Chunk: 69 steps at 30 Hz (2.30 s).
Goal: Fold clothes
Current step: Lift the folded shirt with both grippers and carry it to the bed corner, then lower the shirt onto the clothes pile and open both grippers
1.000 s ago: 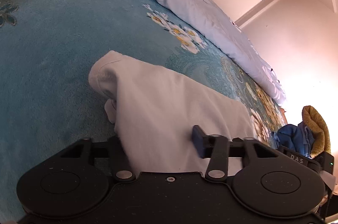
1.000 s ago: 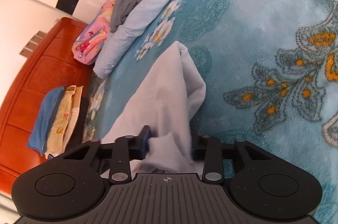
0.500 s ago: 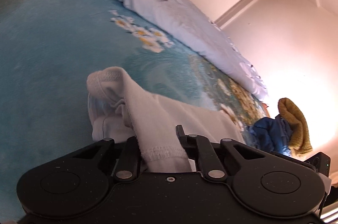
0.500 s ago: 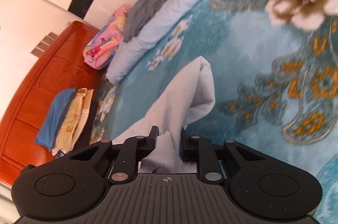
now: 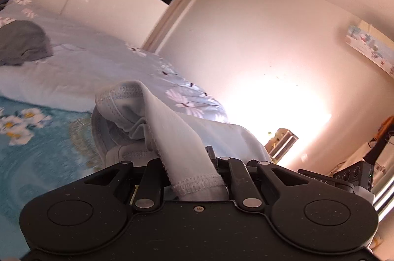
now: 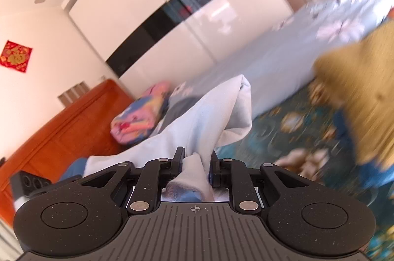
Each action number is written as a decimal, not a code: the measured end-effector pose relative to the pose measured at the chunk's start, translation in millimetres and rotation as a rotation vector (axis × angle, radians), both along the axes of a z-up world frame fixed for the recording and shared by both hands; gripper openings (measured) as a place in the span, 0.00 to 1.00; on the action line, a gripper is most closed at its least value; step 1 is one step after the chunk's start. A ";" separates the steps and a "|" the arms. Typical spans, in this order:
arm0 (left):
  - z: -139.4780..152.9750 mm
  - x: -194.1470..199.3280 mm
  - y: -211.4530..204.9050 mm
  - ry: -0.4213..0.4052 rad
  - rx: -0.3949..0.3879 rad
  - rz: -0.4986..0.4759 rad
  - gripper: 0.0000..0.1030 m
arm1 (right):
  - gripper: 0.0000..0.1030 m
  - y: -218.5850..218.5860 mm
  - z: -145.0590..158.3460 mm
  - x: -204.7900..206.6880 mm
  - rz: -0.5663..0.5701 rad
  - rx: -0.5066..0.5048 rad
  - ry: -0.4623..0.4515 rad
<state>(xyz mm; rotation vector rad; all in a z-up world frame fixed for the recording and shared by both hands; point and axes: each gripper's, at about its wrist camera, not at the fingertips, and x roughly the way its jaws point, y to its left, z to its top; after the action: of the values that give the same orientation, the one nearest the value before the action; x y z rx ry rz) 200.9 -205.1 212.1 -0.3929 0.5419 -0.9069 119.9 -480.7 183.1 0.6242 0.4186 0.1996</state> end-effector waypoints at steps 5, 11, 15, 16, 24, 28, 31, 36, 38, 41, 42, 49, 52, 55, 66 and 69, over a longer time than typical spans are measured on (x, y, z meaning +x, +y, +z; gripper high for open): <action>29.5 6.2 -92.0 -0.067 0.005 -0.104 0.11 | 0.14 -70.5 41.1 -16.1 -0.099 -0.096 -0.025; 35.3 12.2 -191.1 -0.096 0.001 -0.206 0.11 | 0.14 -153.0 71.9 -23.7 -0.193 -0.179 0.002; 22.8 12.0 -245.6 -0.107 -0.002 -0.246 0.12 | 0.14 -200.1 78.4 -22.1 -0.248 -0.225 0.024; 16.0 13.6 -256.4 -0.108 0.001 -0.247 0.12 | 0.14 -211.3 78.1 -20.8 -0.262 -0.233 0.031; -72.2 39.3 -310.6 -0.009 0.142 -0.241 0.13 | 0.14 -268.8 -8.5 11.6 -0.308 -0.191 0.196; -92.4 41.2 -315.2 -0.053 0.205 -0.255 0.19 | 0.14 -278.4 -51.4 16.5 -0.320 -0.134 0.231; -87.4 44.3 -314.4 -0.050 0.206 -0.266 0.21 | 0.15 -281.0 -54.2 8.1 -0.324 -0.106 0.206; -67.5 36.2 -302.8 -0.058 0.228 -0.250 0.34 | 0.22 -271.7 -39.0 -1.3 -0.357 -0.137 0.201; -57.2 28.6 -292.9 -0.081 0.242 -0.240 0.39 | 0.26 -266.6 -31.7 -6.4 -0.389 -0.169 0.207; -38.1 13.6 -270.6 -0.134 0.253 -0.214 0.50 | 0.36 -258.6 -19.0 -20.0 -0.434 -0.190 0.197; -31.7 7.9 -261.3 -0.153 0.256 -0.201 0.53 | 0.37 -255.2 -13.4 -25.5 -0.447 -0.193 0.192; -1.0 -24.5 -194.5 -0.224 0.252 -0.124 0.80 | 0.49 -199.2 30.5 -52.9 -0.464 -0.294 0.136; -3.3 -40.0 -155.2 -0.247 0.252 -0.075 0.96 | 0.64 -139.2 46.4 -59.5 -0.433 -0.408 0.127; -16.8 -53.7 -110.2 -0.256 0.278 -0.005 0.98 | 0.77 -74.3 53.7 -68.3 -0.359 -0.467 0.080; -67.1 -85.5 84.7 -0.203 0.359 0.302 0.98 | 1.00 111.3 66.6 -85.9 -0.150 -0.572 -0.034; -73.6 -95.2 134.6 -0.187 0.362 0.405 0.98 | 1.00 145.9 64.8 -81.0 -0.123 -0.618 -0.040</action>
<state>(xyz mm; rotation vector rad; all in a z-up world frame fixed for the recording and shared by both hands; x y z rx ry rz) 105.7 -70.5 138.6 -0.0794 0.4228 -0.4365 38.8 -334.8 247.9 0.0373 0.3762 -0.0392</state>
